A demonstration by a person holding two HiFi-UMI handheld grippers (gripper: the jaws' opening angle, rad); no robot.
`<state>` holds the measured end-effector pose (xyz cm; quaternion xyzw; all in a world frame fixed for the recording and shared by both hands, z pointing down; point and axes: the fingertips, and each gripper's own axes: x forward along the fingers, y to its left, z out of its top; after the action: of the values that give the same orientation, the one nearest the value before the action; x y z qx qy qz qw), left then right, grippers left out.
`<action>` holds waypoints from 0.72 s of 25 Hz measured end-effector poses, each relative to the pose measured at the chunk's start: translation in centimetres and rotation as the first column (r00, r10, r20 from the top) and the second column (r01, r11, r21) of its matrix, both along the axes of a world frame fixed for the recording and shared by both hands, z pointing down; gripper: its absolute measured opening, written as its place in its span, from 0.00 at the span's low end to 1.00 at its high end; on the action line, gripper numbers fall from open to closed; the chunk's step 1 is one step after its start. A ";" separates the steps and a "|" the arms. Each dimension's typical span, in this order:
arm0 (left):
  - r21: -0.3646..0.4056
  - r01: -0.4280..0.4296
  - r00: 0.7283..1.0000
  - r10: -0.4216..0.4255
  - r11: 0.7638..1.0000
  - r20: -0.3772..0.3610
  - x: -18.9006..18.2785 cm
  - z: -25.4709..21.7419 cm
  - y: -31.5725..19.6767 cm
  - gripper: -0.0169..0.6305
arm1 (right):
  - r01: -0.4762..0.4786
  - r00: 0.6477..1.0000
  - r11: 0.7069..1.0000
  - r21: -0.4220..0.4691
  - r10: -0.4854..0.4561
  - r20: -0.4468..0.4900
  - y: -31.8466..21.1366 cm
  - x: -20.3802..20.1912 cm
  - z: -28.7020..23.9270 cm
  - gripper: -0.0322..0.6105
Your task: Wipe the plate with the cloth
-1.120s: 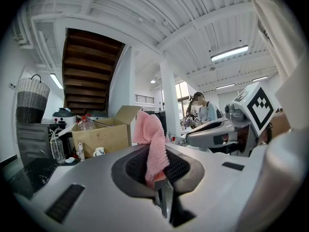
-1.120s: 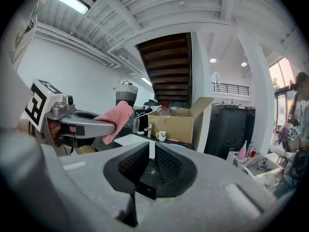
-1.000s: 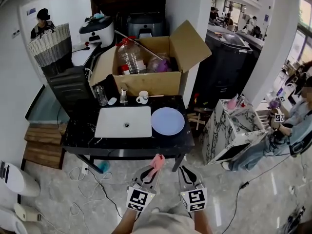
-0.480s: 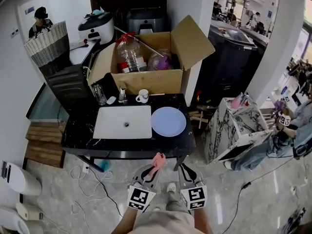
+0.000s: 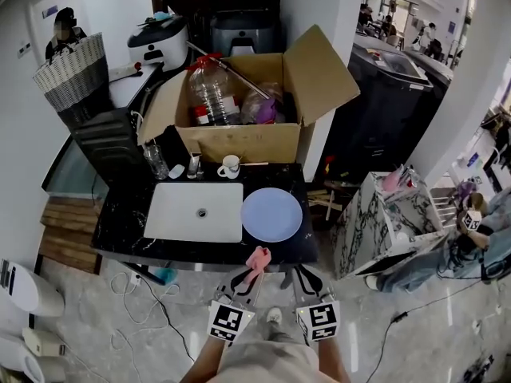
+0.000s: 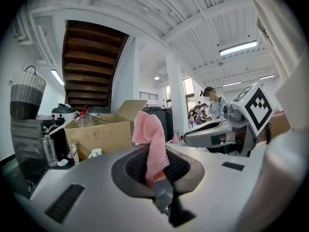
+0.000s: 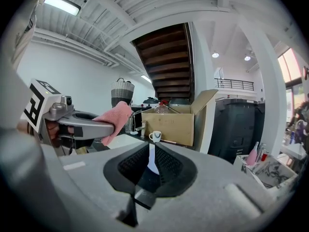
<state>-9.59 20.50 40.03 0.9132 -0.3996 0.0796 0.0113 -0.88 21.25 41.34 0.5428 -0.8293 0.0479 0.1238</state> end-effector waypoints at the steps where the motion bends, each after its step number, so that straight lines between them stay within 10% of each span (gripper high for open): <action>1: 0.000 0.004 1.000 -0.004 1.000 0.000 0.3 -0.1 -0.6 0.08 | 0.006 1.000 1.000 -0.001 -0.006 0.000 -0.7 0.3 -0.1 0.11; 18: -0.010 0.087 0.995 -0.087 0.996 0.056 5.9 0.2 -10.1 0.08 | 0.076 0.996 0.997 -0.014 -0.075 0.051 -11.0 6.3 0.4 0.11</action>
<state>-3.69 10.41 40.19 0.8923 -0.4386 0.1069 0.0095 5.38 10.24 41.75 0.5088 -0.8516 0.0633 0.1090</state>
